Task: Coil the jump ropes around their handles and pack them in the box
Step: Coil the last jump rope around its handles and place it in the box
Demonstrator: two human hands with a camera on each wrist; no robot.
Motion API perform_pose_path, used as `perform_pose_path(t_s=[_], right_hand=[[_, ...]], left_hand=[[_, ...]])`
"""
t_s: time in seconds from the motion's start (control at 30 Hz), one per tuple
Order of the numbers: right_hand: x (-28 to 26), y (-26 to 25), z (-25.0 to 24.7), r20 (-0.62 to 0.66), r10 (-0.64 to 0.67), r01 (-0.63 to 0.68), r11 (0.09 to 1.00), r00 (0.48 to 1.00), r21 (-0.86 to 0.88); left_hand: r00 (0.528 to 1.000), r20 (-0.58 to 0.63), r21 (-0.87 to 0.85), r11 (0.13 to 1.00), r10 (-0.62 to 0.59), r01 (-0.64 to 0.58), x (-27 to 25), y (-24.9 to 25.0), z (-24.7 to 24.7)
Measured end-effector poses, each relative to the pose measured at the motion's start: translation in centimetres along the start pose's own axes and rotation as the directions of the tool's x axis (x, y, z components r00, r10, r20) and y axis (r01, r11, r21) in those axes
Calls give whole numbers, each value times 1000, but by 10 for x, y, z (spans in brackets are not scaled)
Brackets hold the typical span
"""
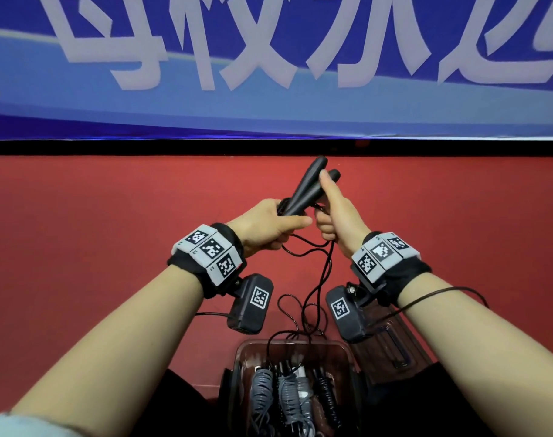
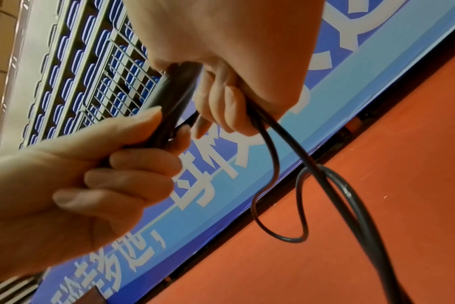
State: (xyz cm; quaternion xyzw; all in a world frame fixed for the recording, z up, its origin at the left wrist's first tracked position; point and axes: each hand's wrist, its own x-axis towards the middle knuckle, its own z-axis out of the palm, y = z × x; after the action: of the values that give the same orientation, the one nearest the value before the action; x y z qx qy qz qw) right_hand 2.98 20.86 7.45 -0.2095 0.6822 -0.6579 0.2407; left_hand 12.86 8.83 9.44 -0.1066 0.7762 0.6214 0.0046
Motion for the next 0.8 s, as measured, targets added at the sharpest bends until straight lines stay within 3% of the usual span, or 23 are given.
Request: perform_pose_path(t_s=[0.1,0.13,0.2,0.27,0.33,0.43,0.6,0.73,0.8], right_hand=[[-3,6,3,28,0,8,960,1000,-280],[-6,8,5,39,-45,57,898,998,-436],[-12,12,10,145,-188,235,684,972,-690],[-18,10,15,258,-291,376,493,921,-784],[-19,6,15,296,-325,418,423,898,-804],[-21,2,14,352,-340,472,395,872,-788],[-26,-9,20,394,-358,526,440,846,-728],[-23,-18,13,341,-384,507,528,858,-681],[-19,-20,7,306,-411,500,543,859,-674]], left_hand=[[996,-90,-100,994,28,-37,3,3,-8],[989,-144,-120,992,19,-37,5,3,-11],[960,-280,-92,996,-18,-9,9,-1,-18],[932,-362,33,999,-28,43,12,-7,-25],[924,-381,70,996,-29,60,13,-11,-29],[901,-428,2,997,-65,72,18,-15,-32],[843,-534,334,932,62,143,22,-23,-32],[804,-579,428,889,133,161,19,-16,-29],[811,-569,474,859,132,193,21,-15,-26]])
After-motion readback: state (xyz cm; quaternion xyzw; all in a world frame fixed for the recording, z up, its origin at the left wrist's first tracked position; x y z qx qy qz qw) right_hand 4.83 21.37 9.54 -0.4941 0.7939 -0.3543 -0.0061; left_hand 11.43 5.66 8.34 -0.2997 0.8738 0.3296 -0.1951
